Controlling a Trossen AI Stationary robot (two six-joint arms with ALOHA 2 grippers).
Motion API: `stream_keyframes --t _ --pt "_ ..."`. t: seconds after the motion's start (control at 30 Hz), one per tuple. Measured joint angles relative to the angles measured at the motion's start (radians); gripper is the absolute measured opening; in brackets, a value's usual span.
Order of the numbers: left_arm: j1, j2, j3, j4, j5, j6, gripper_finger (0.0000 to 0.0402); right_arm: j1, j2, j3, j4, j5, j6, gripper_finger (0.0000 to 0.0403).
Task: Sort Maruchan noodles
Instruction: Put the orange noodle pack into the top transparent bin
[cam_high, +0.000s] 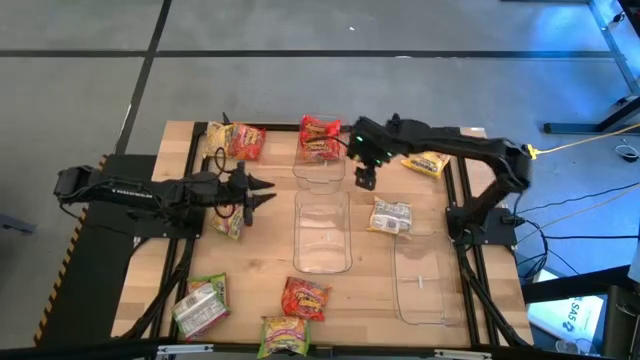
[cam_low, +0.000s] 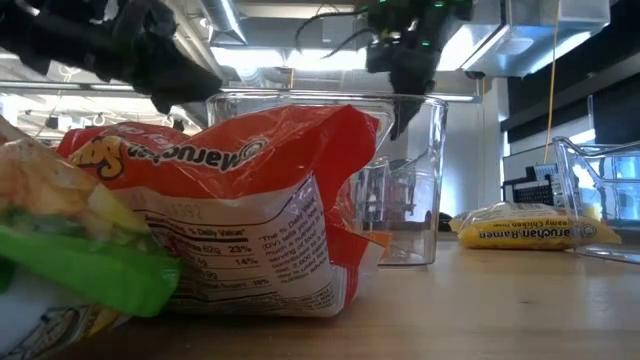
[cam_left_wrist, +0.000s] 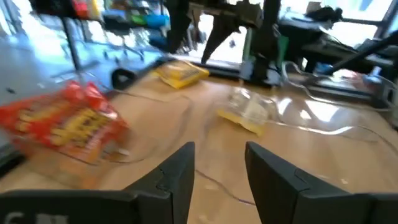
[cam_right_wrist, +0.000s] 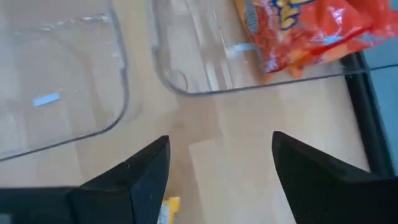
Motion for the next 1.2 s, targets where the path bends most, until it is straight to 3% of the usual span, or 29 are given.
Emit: stream_keyframes --t 0.17,0.33,0.6,0.7,0.87,1.2 --pt "-0.13 0.115 0.098 -0.068 0.007 -0.044 0.0135 0.09 -0.162 -0.215 0.227 -0.001 0.057 0.0253" --pt "-0.273 0.245 0.198 -0.138 -0.046 -0.174 0.0134 0.227 -0.226 -0.286 0.313 0.001 0.123 0.0253" --pt "-0.503 0.416 0.277 -0.175 -0.125 -0.377 0.0134 0.47 -0.216 -0.322 0.413 0.058 0.227 0.0253" --pt "-0.575 0.452 0.29 -0.176 -0.131 -0.468 0.0134 0.54 -0.216 -0.322 0.448 0.115 0.255 0.0253" --pt "-0.69 0.491 0.292 -0.179 -0.207 -0.603 0.0134 0.641 -0.212 -0.322 0.541 0.121 0.351 0.0253" --pt "-0.83 0.513 0.292 -0.154 -0.39 -0.682 0.0134 0.794 -0.099 -0.321 0.72 0.131 0.55 0.0253"
